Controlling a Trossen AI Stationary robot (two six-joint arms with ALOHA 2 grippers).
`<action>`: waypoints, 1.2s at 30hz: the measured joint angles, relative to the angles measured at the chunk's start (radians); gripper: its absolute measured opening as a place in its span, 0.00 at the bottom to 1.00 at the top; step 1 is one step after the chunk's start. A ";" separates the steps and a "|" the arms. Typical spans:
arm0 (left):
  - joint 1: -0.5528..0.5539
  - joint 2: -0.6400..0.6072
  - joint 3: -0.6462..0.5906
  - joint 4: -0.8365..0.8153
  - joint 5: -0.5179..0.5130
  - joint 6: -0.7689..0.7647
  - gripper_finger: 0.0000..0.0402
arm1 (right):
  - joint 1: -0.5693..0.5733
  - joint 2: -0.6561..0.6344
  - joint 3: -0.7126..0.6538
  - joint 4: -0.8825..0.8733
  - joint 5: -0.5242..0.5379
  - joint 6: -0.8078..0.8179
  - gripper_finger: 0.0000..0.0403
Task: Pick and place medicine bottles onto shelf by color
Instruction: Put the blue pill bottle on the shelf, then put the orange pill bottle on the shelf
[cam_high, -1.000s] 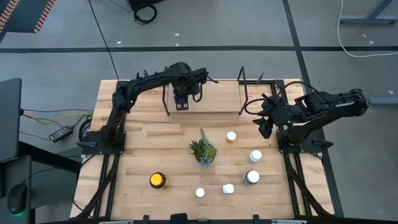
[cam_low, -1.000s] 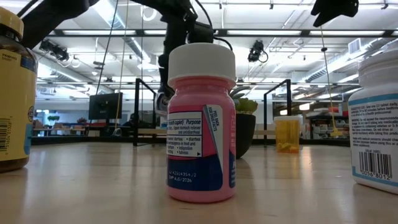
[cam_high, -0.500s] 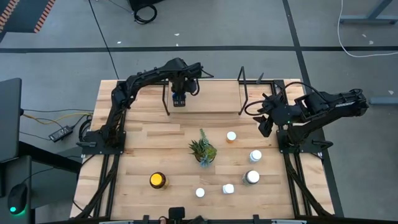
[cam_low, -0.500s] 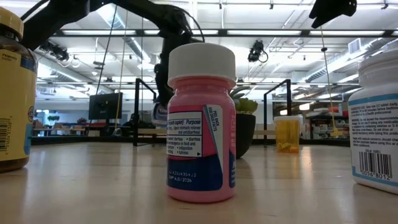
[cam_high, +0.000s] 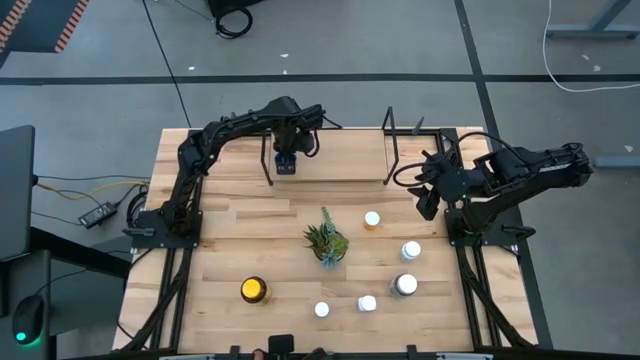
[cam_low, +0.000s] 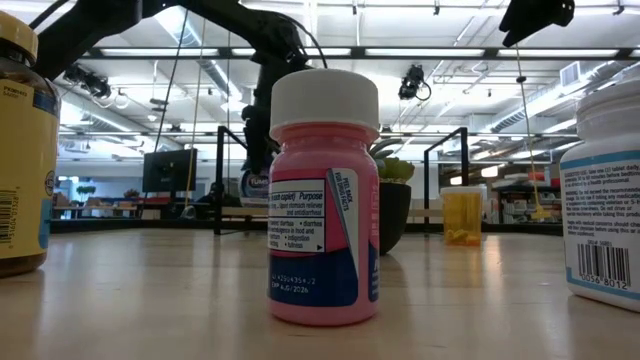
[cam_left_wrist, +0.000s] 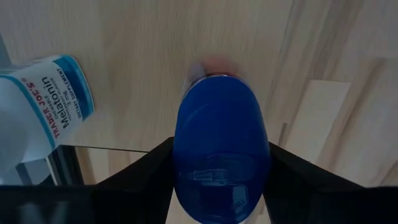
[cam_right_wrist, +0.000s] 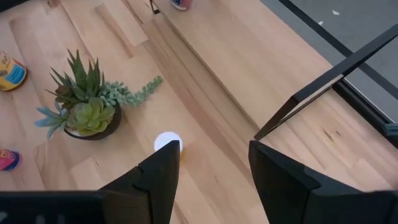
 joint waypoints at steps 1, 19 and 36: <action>0.000 0.000 0.000 0.000 -0.006 -0.008 0.53 | 0.000 0.000 0.000 0.000 0.000 0.000 0.50; -0.004 -0.010 0.034 -0.085 -0.046 -0.075 0.71 | 0.000 0.000 0.000 0.000 0.018 0.046 0.50; -0.086 -0.019 0.422 -0.129 -0.057 -0.237 0.77 | 0.000 0.002 0.000 0.000 0.044 0.147 0.50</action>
